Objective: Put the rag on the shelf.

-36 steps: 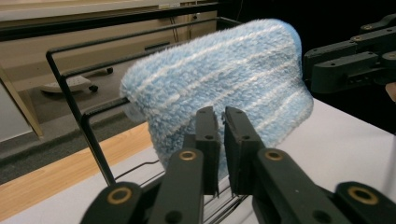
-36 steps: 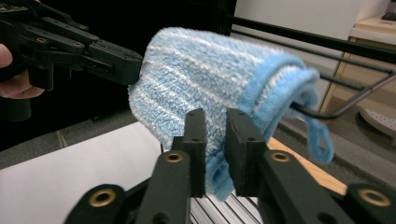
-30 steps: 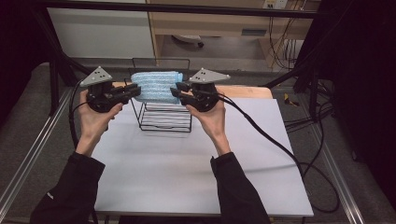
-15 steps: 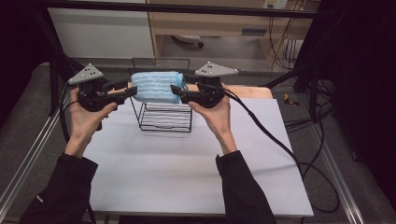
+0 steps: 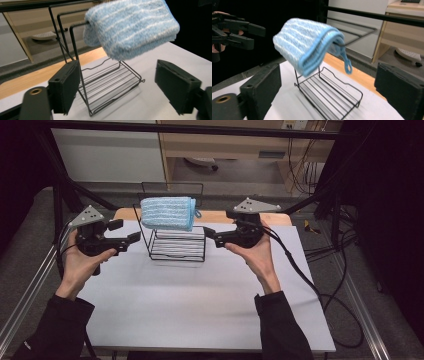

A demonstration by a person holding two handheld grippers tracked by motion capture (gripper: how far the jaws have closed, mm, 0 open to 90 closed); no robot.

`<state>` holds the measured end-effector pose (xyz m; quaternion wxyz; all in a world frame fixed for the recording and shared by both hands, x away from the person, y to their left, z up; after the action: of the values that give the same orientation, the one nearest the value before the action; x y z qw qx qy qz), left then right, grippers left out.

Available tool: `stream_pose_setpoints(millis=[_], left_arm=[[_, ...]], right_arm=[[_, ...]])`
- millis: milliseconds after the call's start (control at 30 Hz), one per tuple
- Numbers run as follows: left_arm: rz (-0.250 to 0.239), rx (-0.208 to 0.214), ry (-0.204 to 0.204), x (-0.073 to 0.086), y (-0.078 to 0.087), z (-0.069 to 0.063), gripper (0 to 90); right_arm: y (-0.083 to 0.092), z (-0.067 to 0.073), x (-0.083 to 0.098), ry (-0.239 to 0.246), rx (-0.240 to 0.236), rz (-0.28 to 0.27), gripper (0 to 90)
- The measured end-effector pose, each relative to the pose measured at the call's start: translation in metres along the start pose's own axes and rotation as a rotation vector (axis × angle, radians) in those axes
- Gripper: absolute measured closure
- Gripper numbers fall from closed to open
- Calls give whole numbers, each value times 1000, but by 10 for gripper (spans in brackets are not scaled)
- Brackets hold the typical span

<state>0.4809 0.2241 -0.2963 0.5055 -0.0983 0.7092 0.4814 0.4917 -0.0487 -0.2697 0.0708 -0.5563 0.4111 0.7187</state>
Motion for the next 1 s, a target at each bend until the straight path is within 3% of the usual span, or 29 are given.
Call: stream_pose_setpoints(millis=[333, 633, 667, 733, 767, 800, 1000], left_arm=[[16, -9, 9, 35, -11, -2, 94], [61, 9, 1, 81, -29, -12, 84], [64, 11, 6, 86, -32, -12, 85], [77, 14, 11, 96, -38, -13, 87], [83, 15, 9, 101, -41, -13, 87], [91, 16, 4, 105, -44, -14, 87], [117, 33, 0, 134, -58, -18, 100]], right_arm=[[18, -17, 42, -42, -1, 27, 10], [23, -34, 107, -85, 6, 92, 6], [23, -36, 122, -96, 1, 108, 6], [23, -37, 130, -97, -1, 116, 6], [22, -39, 144, -103, -3, 133, 6], [22, -39, 144, -103, -3, 133, 6], [22, -46, 186, -133, -3, 166, 6]])
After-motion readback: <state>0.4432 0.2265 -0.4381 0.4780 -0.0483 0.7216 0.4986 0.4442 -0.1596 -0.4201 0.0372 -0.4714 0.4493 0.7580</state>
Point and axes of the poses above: each handheld gripper's, and its own axes: y roughly backward along the jaws, x roughly out of its underside, z roughly to its left, the point moved 9 cm from there along -y, roughly forward along the jaws, and after that the axes turned 14 degrees about z, right-handed, at the moved point
